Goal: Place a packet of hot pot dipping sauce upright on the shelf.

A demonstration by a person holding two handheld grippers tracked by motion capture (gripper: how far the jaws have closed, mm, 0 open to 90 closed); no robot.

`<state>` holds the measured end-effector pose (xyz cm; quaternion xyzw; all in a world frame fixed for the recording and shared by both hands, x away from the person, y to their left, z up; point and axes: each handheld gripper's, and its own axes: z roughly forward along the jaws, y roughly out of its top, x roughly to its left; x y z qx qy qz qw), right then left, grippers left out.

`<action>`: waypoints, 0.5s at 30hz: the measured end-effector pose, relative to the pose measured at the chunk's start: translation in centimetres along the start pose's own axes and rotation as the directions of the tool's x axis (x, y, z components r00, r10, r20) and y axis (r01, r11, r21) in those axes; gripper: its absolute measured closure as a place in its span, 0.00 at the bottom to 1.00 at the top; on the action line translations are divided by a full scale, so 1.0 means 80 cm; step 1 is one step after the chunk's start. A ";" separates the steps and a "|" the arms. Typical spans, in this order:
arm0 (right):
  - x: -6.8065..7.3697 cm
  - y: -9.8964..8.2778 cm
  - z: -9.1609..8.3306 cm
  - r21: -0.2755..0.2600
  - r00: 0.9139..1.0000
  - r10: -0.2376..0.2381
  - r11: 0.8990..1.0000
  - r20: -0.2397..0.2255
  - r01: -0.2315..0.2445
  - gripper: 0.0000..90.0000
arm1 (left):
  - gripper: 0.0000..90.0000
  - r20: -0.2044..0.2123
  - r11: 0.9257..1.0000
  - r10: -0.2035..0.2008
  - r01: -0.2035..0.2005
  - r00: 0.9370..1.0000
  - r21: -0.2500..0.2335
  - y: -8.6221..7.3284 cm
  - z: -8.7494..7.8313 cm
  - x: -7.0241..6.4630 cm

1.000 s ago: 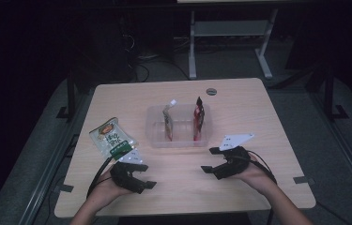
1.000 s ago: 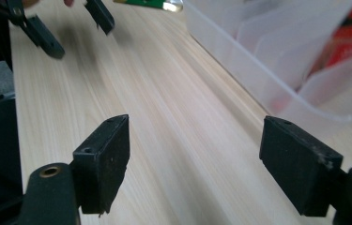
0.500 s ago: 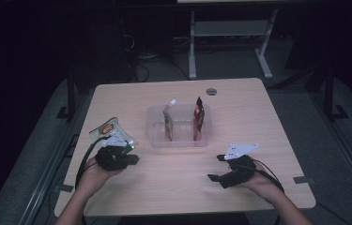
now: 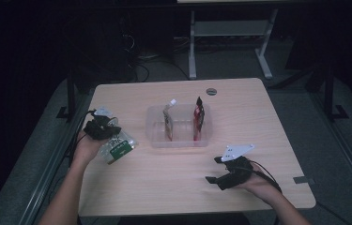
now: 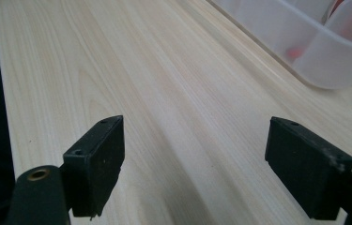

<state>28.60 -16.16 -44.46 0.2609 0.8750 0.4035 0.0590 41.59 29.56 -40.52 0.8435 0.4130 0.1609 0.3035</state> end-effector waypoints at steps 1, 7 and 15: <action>-0.001 0.000 0.001 0.006 1.000 0.000 1.000 -0.001 0.000 0.22 | 1.00 -0.019 1.000 0.015 -0.014 1.000 0.010 0.004 0.006 0.007; -0.001 -0.001 0.007 0.020 1.000 -0.008 1.000 -0.010 0.008 0.22 | 1.00 -0.071 0.999 -0.019 0.022 0.997 0.038 0.018 0.038 0.035; 0.001 -0.004 0.012 0.040 1.000 -0.014 0.999 -0.016 0.014 0.22 | 0.99 -0.110 0.997 -0.035 0.043 0.993 0.071 0.016 0.062 0.057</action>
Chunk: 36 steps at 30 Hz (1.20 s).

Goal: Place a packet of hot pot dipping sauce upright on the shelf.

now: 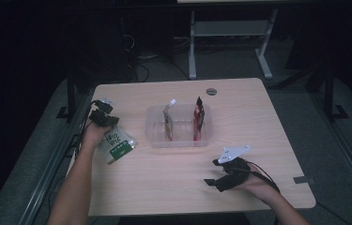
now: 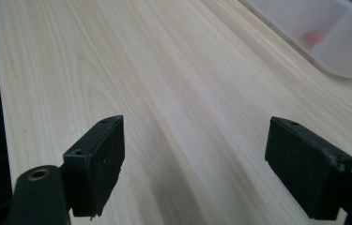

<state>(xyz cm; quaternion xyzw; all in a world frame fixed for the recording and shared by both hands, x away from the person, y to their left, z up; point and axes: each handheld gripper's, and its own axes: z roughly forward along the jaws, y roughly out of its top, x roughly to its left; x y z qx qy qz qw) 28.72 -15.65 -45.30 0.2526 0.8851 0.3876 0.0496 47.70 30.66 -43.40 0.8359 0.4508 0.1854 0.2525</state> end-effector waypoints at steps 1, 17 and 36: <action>0.000 0.000 0.000 0.001 1.000 0.000 1.000 -0.001 0.000 0.22 | 0.99 0.001 1.000 0.003 -0.003 1.000 0.007 0.000 0.001 0.001; 0.001 -0.002 0.002 0.015 1.000 0.012 1.000 -0.003 -0.012 0.22 | 1.00 0.034 0.996 -0.058 0.055 0.998 0.075 -0.047 -0.029 0.027; 0.004 -0.001 0.001 0.017 1.000 0.008 1.000 -0.005 -0.008 0.22 | 0.99 -0.033 0.993 -0.103 0.101 0.994 -0.053 -0.106 -0.092 0.026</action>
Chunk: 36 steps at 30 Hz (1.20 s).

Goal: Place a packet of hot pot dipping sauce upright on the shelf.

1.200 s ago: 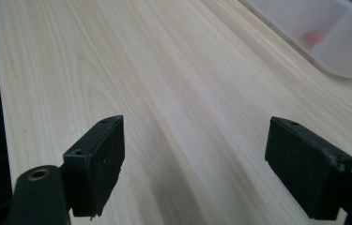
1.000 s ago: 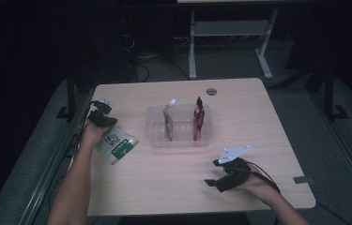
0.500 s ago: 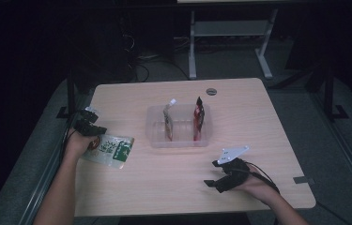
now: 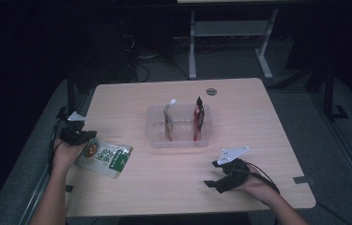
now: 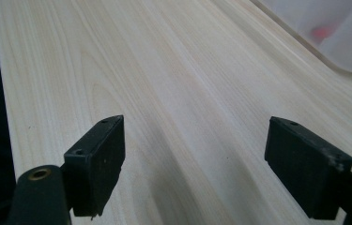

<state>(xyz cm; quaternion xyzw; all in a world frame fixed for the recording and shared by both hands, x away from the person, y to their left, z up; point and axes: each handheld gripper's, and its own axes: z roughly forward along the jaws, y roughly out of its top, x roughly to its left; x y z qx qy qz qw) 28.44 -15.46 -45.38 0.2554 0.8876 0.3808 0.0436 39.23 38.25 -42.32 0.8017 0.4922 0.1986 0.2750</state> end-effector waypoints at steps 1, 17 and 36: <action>0.000 0.000 0.000 0.001 1.000 0.000 1.000 -0.001 0.000 0.22 | 0.99 -0.018 1.000 -0.013 0.013 1.000 0.013 -0.005 0.002 0.006; 0.000 0.000 0.001 0.005 1.000 -0.005 1.000 -0.001 0.005 0.22 | 0.99 -0.031 0.992 -0.117 0.118 0.993 0.049 -0.039 0.018 0.030; 0.001 0.000 -0.003 -0.006 1.000 -0.002 1.000 0.003 0.002 0.22 | 1.00 0.185 0.997 -0.057 0.046 0.981 0.065 -0.047 0.000 -0.044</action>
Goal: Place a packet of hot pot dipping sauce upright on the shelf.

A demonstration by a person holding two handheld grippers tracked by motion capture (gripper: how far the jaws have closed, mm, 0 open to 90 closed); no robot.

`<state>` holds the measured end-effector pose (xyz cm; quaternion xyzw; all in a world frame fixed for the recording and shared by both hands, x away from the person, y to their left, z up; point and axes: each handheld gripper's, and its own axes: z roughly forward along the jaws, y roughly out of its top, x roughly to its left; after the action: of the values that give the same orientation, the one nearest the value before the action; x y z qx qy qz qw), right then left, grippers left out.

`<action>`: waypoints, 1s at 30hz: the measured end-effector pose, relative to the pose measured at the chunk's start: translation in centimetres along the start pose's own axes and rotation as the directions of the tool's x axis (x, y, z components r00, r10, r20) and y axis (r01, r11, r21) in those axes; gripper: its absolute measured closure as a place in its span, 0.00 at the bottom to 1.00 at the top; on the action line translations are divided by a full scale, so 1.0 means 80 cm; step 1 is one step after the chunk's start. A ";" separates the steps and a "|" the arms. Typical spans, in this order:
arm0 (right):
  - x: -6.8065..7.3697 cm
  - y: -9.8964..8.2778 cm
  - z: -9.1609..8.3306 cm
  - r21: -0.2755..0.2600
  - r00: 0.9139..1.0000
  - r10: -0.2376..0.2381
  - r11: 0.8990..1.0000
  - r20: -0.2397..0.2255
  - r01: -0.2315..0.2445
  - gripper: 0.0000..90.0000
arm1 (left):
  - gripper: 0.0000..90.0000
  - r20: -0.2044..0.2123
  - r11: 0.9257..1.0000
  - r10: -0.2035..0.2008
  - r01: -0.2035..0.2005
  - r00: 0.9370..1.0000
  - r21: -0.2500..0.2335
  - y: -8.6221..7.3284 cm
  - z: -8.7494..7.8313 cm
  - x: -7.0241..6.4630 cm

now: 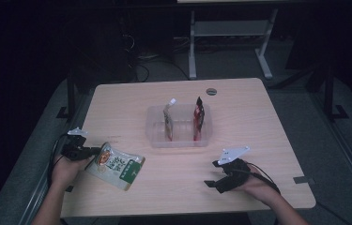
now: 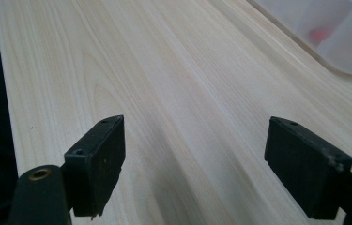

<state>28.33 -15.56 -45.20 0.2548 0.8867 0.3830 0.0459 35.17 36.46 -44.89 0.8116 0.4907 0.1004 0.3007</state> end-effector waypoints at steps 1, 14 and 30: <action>0.000 0.000 0.000 -0.001 1.000 -0.002 1.000 0.001 0.002 0.22 | 1.00 0.005 1.000 0.007 -0.007 1.000 0.000 -0.001 0.001 -0.004; 0.002 0.001 0.000 -0.005 1.000 -0.015 1.000 -0.002 0.015 0.22 | 1.00 0.088 0.993 0.109 -0.112 0.990 0.026 -0.011 0.005 -0.087; 0.002 0.011 0.008 0.002 0.999 -0.044 0.999 -0.017 0.044 0.22 | 1.00 0.208 0.969 0.241 -0.246 0.948 -0.004 0.008 0.045 -0.213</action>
<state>28.73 -14.58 -45.02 0.2320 0.8929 0.3831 0.0462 28.77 20.27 -45.14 0.8753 0.3538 0.0464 0.3265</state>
